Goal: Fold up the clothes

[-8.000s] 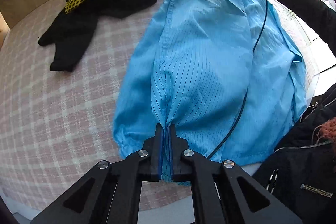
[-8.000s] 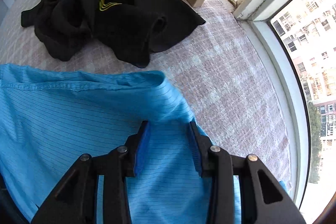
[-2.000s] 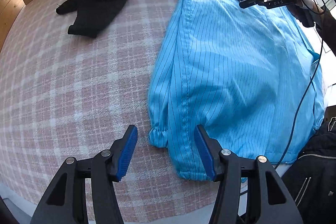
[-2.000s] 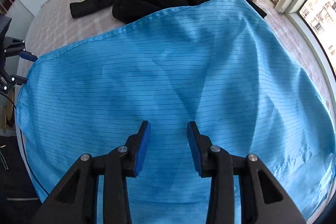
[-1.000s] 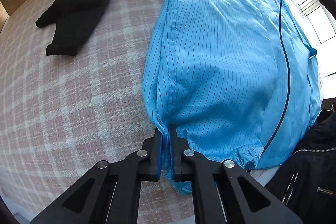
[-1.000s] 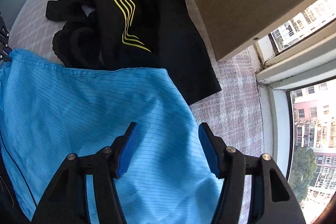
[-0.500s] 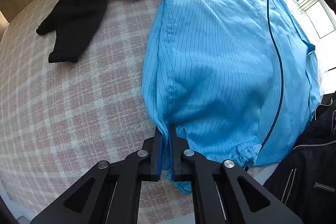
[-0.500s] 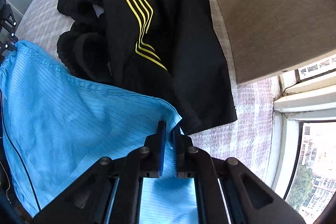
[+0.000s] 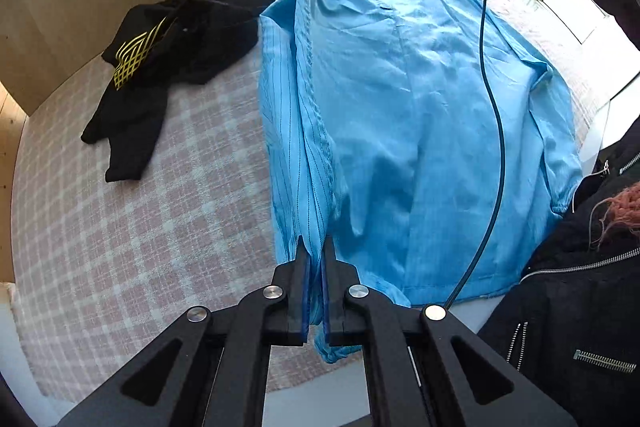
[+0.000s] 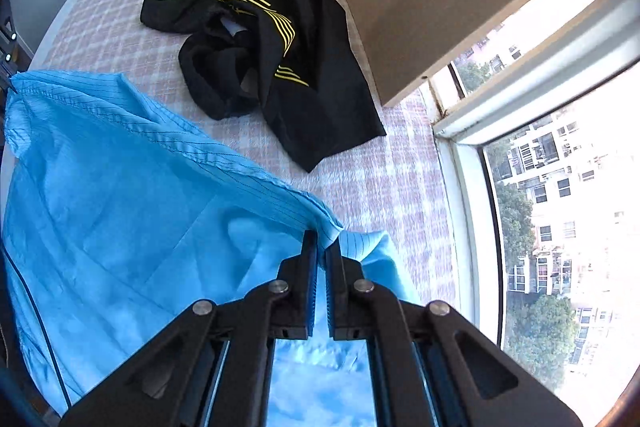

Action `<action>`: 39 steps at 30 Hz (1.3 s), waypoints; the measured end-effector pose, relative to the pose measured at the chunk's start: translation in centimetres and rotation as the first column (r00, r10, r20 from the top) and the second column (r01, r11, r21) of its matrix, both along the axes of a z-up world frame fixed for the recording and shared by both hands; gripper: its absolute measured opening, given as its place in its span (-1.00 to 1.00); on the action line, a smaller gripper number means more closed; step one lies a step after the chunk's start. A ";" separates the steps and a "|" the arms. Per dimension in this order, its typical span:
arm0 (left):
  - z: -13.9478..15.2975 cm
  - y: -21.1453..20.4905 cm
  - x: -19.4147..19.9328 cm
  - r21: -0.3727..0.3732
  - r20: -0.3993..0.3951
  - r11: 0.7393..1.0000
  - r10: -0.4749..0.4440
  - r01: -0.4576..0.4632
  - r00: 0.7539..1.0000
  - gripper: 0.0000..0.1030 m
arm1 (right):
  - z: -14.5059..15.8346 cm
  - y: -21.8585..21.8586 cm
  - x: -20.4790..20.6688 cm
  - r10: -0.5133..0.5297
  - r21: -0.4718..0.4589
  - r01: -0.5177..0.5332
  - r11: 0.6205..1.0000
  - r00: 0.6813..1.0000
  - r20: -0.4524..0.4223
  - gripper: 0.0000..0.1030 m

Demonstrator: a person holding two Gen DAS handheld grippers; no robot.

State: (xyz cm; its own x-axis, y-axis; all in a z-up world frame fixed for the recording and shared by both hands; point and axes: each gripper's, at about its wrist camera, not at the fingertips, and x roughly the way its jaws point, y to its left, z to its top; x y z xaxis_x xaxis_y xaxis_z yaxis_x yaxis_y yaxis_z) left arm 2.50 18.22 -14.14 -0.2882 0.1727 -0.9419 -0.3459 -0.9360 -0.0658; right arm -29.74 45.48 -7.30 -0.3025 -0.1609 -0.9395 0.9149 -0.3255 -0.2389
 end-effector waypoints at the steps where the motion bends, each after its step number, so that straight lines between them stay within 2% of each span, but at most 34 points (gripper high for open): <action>1: 0.2 0.9 0.2 0.002 -0.001 1.000 -0.024 0.024 1.000 -0.93 | 0.4 1.1 1.5 -0.014 -0.003 0.014 1.000 1.000 -0.005 -0.93; 4: 0.2 3.8 1.3 0.013 0.006 0.995 -0.094 0.094 0.996 -0.93 | 1.0 4.4 5.4 -0.068 -0.011 0.068 0.998 0.998 -0.005 -0.93; 12: -2.5 10.9 3.5 0.030 0.076 0.961 -0.275 0.273 0.958 -0.93 | -3.3 11.9 11.6 -0.191 0.053 0.189 0.981 0.980 0.047 -0.93; 16: -3.9 12.3 3.7 0.054 0.112 0.950 -0.313 0.309 0.943 -0.93 | -6.5 14.1 13.7 -0.234 0.102 0.228 0.968 0.971 0.048 -0.93; 20: -5.8 13.4 3.4 0.068 0.163 0.943 -0.332 0.325 0.929 -0.91 | -8.9 14.8 13.7 -0.279 0.132 0.272 0.953 0.960 0.035 -0.93; 22: -6.4 14.0 3.5 0.067 0.191 0.940 -0.342 0.335 0.920 -0.72 | -9.7 14.8 13.8 -0.274 0.168 0.269 0.948 0.962 0.007 -0.93; 24: -6.2 14.1 3.8 0.065 0.200 0.942 -0.336 0.330 0.920 -0.66 | -10.0 14.9 13.7 -0.283 0.202 0.287 0.936 0.958 -0.048 -0.92; 26: -4.9 13.2 4.4 0.087 0.189 0.947 -0.321 0.310 0.928 -0.52 | -9.9 15.2 13.8 -0.278 0.237 0.285 0.929 0.959 -0.063 -0.82; 28: -2.9 11.1 5.1 0.116 0.174 0.959 -0.277 0.259 0.945 -0.24 | -9.2 15.8 14.2 -0.268 0.249 0.270 0.930 0.962 -0.046 -0.71; 30: -1.3 8.7 5.1 0.085 0.145 0.977 -0.208 0.197 0.967 -0.22 | -7.9 16.7 14.5 -0.269 0.231 0.267 0.936 0.963 -0.026 -0.54; 33: -0.2 5.1 4.0 0.038 0.103 0.995 -0.098 0.094 0.990 -0.19 | -5.1 17.6 13.8 -0.304 0.138 0.305 0.942 0.952 -0.028 -0.26; 35: -0.9 3.5 2.1 0.050 0.107 0.998 -0.036 0.031 0.994 -0.13 | -3.4 17.9 12.2 -0.365 0.061 0.367 0.928 0.930 -0.040 0.15; 37: -2.3 3.1 0.1 0.061 0.129 0.998 -0.027 0.019 0.991 0.01 | -2.9 16.9 10.5 -0.398 0.004 0.398 0.917 0.917 -0.022 0.15; 39: -3.7 3.3 -1.2 0.054 0.152 0.998 -0.046 0.038 0.987 0.01 | -2.7 15.7 8.9 -0.418 -0.049 0.417 0.907 0.909 0.004 0.15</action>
